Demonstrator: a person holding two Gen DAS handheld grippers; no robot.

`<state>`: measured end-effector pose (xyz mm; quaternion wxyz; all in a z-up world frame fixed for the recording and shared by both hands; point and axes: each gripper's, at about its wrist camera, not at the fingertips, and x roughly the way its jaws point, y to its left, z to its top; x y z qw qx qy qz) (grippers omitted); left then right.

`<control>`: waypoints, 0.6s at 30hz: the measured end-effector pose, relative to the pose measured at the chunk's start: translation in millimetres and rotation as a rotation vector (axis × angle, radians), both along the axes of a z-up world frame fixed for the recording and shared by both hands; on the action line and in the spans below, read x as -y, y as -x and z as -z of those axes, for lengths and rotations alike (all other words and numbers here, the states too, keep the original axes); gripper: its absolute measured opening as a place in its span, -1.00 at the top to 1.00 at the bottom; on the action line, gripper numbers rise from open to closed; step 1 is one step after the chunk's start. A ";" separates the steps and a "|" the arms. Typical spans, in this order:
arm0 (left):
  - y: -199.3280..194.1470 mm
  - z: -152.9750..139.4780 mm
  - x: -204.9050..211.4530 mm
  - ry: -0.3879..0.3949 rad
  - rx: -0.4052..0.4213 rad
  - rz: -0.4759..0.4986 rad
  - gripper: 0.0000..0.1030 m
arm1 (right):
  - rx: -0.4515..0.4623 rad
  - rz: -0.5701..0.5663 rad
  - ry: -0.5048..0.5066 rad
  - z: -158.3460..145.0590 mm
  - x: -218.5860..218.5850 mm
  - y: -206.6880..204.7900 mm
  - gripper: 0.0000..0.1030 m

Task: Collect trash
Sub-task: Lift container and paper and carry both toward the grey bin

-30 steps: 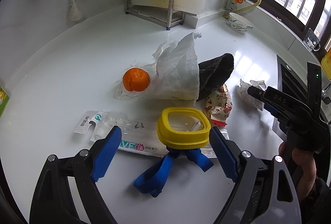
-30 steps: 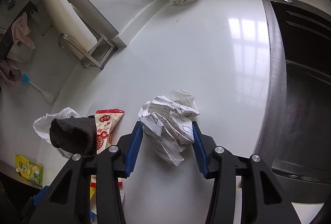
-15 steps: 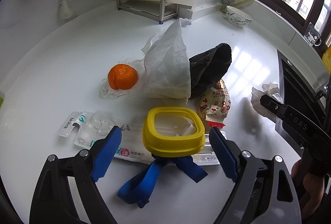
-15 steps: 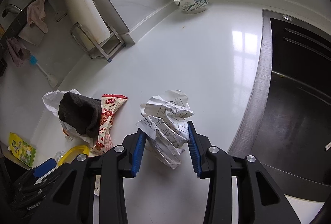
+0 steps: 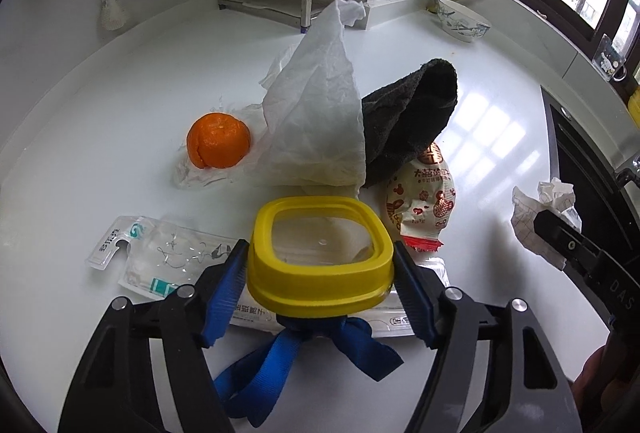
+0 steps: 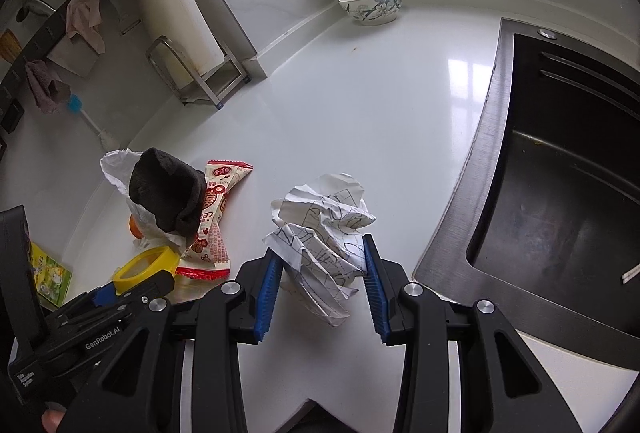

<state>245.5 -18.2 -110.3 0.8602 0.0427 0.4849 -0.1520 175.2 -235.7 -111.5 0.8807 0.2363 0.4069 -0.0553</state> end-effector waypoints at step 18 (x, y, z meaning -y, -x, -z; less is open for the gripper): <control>47.9 -47.5 -12.6 0.010 0.090 -0.028 -0.32 | 0.011 -0.061 0.012 -18.7 -14.3 45.0 0.27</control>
